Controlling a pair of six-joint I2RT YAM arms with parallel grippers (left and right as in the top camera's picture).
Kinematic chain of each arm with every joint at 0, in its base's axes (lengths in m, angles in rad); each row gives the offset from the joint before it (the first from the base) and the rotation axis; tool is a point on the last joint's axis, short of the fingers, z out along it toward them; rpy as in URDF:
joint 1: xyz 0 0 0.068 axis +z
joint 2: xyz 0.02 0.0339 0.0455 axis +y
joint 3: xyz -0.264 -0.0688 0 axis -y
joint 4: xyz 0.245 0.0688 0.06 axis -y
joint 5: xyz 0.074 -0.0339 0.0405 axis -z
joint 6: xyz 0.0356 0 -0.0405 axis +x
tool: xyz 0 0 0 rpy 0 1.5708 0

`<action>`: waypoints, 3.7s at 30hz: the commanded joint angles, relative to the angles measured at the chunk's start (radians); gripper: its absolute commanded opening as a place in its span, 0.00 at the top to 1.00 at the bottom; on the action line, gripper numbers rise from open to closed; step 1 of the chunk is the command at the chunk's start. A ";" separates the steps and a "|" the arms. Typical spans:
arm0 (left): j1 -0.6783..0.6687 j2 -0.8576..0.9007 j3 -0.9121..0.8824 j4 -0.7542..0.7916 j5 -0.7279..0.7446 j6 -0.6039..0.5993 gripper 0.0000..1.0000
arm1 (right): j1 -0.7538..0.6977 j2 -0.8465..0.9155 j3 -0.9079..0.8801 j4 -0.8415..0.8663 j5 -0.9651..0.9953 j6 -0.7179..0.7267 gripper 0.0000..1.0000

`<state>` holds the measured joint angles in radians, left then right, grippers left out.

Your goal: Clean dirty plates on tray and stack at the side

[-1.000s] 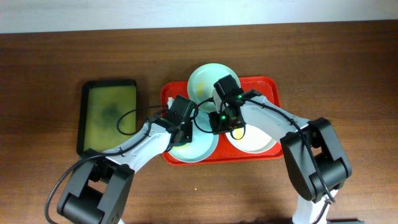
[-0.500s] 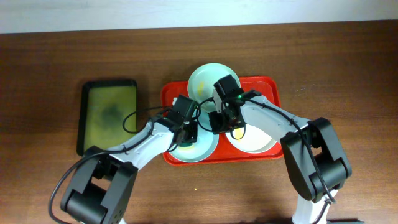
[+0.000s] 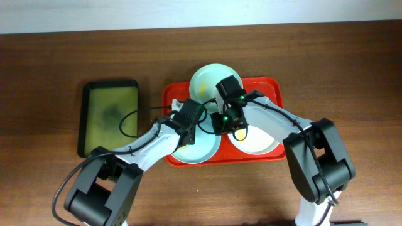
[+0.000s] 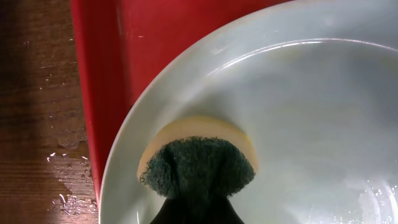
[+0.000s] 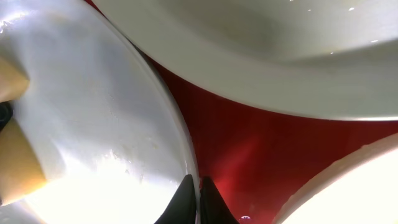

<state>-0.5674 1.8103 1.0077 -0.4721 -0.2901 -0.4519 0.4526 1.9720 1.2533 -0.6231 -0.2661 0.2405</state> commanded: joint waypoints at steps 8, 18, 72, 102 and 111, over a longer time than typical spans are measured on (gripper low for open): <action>-0.069 0.069 -0.025 0.110 0.106 -0.025 1.00 | 0.005 0.018 -0.009 0.017 0.016 0.005 0.96; -0.027 0.069 -0.024 0.161 0.273 0.035 1.00 | 0.005 0.018 -0.009 0.026 0.016 0.005 0.96; 0.101 -0.183 0.051 -0.106 0.084 0.056 1.00 | 0.006 -0.039 0.009 0.032 0.016 0.004 0.96; 0.662 -0.410 0.050 -0.346 0.348 0.105 1.00 | 0.522 -0.248 0.322 -0.134 1.498 -0.557 0.96; 0.662 -0.410 0.050 -0.349 0.347 0.105 1.00 | 0.581 -0.248 0.322 0.057 1.632 -0.809 0.96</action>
<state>0.0895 1.4185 1.0401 -0.8204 0.0460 -0.3595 1.0321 1.7531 1.5543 -0.5739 1.2774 -0.4828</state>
